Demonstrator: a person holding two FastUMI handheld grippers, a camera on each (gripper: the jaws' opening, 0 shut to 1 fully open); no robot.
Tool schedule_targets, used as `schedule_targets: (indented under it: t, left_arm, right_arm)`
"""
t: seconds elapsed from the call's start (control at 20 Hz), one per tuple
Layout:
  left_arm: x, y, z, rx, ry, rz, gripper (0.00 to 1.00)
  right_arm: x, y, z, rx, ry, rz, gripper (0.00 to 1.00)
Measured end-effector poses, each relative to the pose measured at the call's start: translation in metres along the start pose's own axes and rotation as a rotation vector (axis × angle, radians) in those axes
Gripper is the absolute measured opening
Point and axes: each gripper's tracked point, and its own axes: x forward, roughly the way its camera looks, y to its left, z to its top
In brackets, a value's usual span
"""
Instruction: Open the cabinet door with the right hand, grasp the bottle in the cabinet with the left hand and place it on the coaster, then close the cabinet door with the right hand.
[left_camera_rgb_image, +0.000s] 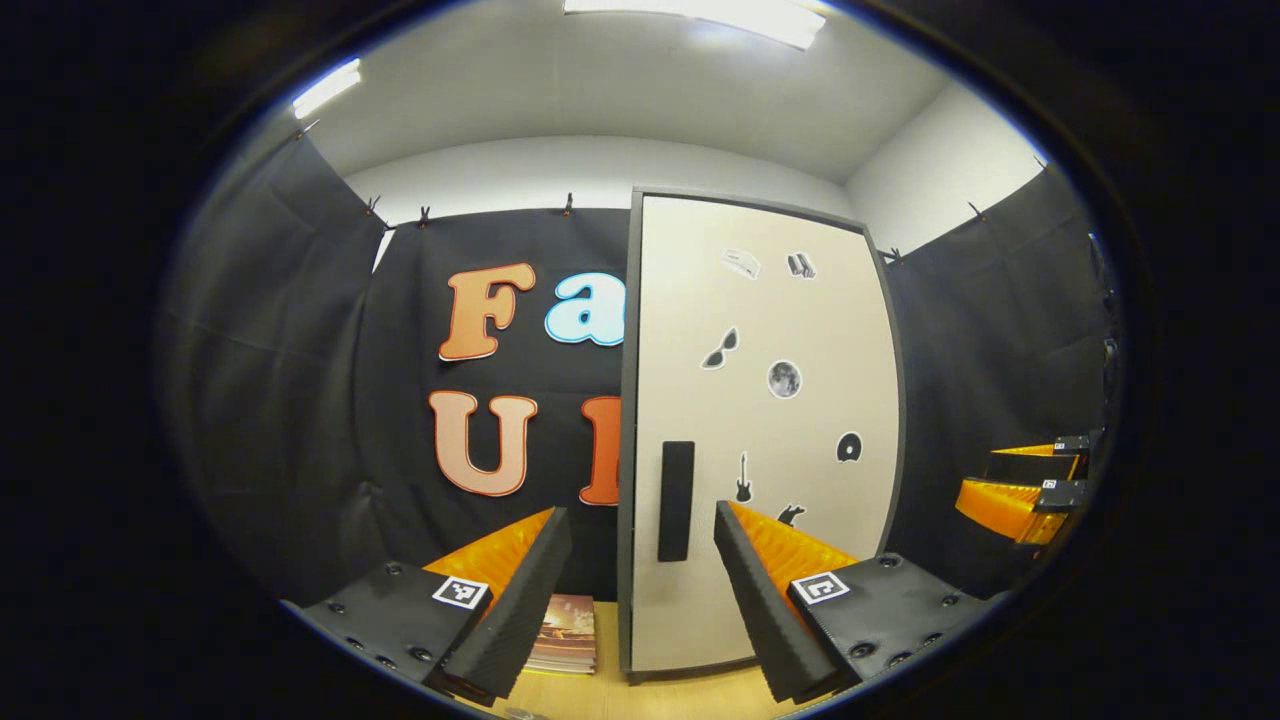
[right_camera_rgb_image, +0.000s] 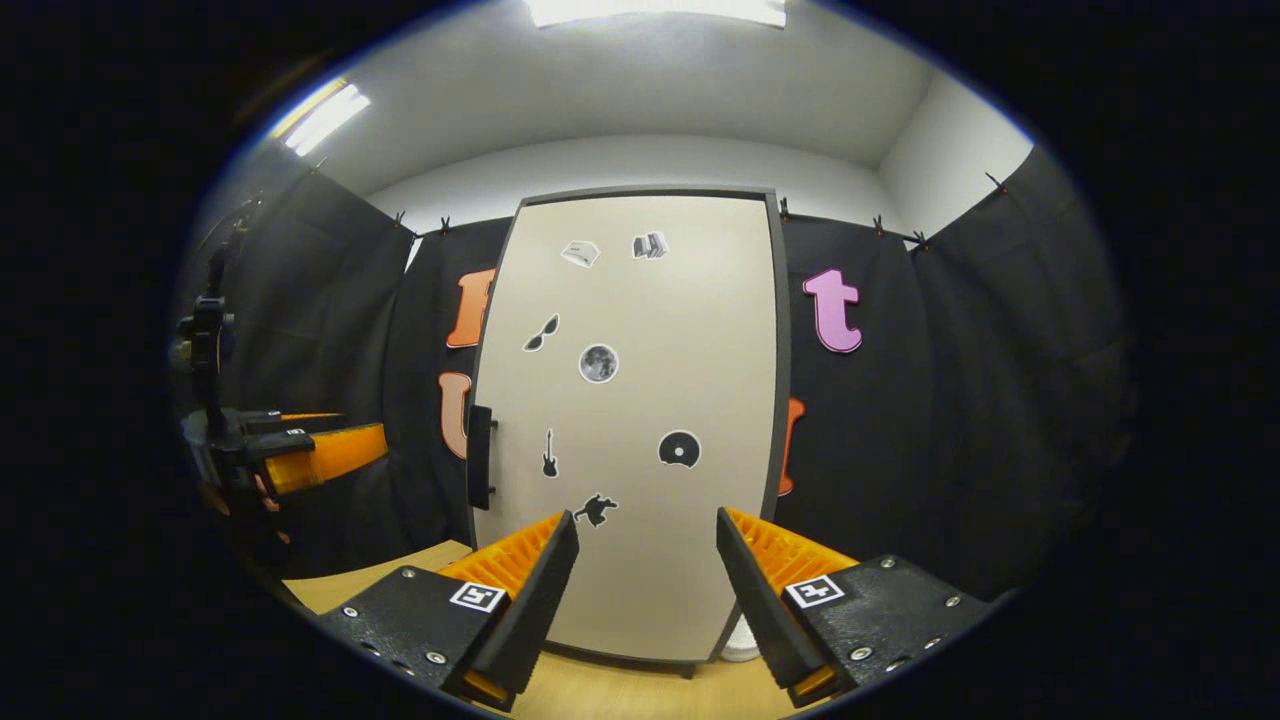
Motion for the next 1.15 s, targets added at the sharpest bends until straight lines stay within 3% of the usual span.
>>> schedule_targets:
  t: [0.6, 1.15]
  left_arm:
    - [-0.046, -0.029, 0.032, 0.033, -0.020, 0.121, 0.94]
    - [-0.038, -0.029, 0.075, 0.028, -0.090, 0.078, 0.94]
  right_arm:
    - [-0.057, -0.051, 0.011, -0.020, -0.040, 0.008, 0.93]
    - [-0.069, -0.061, 0.036, -0.022, -0.088, -0.057, 0.93]
